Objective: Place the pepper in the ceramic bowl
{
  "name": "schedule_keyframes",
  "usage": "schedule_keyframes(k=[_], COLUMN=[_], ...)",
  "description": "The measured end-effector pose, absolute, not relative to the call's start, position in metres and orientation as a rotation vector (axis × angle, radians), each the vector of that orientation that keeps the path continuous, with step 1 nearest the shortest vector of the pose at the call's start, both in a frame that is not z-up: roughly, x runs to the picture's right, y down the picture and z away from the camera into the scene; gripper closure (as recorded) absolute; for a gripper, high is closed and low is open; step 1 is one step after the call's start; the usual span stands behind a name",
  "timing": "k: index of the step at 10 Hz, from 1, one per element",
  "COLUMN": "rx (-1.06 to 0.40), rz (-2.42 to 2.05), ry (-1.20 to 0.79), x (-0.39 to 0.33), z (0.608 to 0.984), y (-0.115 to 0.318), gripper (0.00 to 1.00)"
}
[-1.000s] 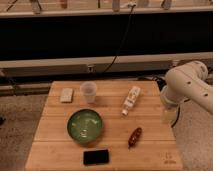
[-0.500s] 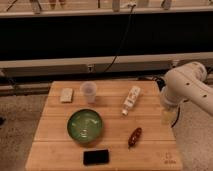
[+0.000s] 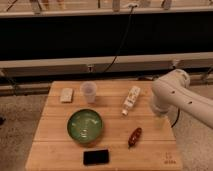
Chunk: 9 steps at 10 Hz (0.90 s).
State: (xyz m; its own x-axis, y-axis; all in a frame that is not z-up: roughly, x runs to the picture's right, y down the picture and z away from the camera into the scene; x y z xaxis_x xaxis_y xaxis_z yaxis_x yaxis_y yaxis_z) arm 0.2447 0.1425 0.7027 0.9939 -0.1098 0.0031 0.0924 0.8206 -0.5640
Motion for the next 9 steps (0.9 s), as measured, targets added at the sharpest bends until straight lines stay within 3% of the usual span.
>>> schedule_keyframes(k=[9], rx=[-0.600], rz=[-0.451], ry=[-0.013], x=[0.185], z=[0.726], y=[0.193], gripper=[0.20])
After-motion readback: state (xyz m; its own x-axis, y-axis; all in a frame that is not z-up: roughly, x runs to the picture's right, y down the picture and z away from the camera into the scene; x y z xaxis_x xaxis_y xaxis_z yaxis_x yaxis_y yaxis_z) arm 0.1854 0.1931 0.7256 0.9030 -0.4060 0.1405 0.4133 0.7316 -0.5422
